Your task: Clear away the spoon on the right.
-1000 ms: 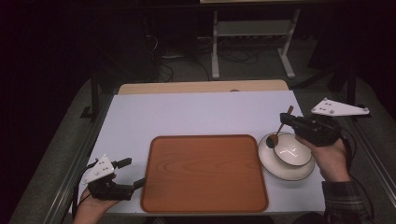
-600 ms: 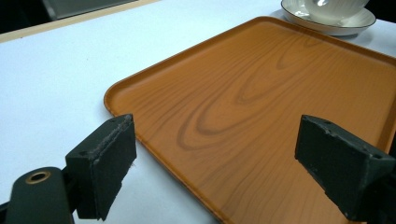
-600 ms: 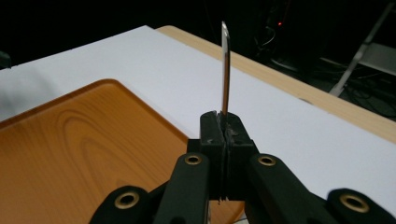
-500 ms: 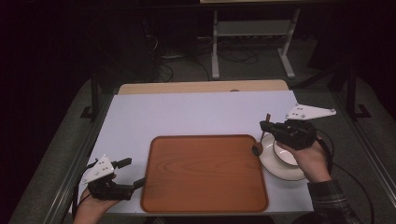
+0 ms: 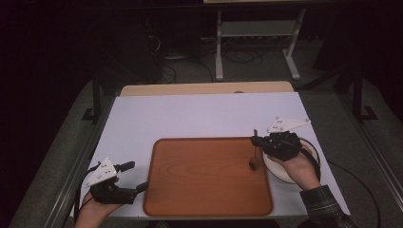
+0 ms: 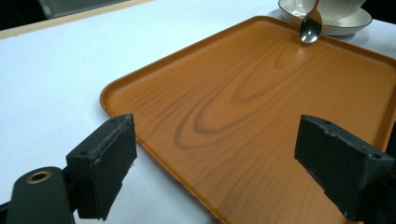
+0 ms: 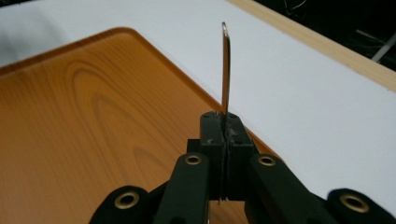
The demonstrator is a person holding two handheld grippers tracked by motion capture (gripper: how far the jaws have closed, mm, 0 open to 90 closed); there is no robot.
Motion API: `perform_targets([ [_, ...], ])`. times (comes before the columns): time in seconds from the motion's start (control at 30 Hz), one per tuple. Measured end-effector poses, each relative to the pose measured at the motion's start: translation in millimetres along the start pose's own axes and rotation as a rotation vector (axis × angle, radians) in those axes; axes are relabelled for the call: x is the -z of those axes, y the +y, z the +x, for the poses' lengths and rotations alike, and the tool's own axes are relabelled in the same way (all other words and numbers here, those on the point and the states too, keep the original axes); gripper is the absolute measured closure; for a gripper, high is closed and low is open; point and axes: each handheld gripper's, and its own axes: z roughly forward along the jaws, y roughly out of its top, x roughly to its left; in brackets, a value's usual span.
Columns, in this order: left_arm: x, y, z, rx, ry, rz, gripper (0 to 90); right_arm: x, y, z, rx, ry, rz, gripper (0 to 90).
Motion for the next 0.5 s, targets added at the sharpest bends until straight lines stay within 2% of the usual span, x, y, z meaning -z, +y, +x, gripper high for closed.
perform_targets([
  [0.07,0.0,-0.2,0.5,0.0,0.0,0.001,12.5,-3.6,-1.2,1.6,0.007,0.0,0.02,88.0],
  [0.5,0.0,-0.5,0.7,0.003,0.005,0.003,12.6,-16.8,1.3,-0.2,0.015,0.025,-0.001,88.0],
])
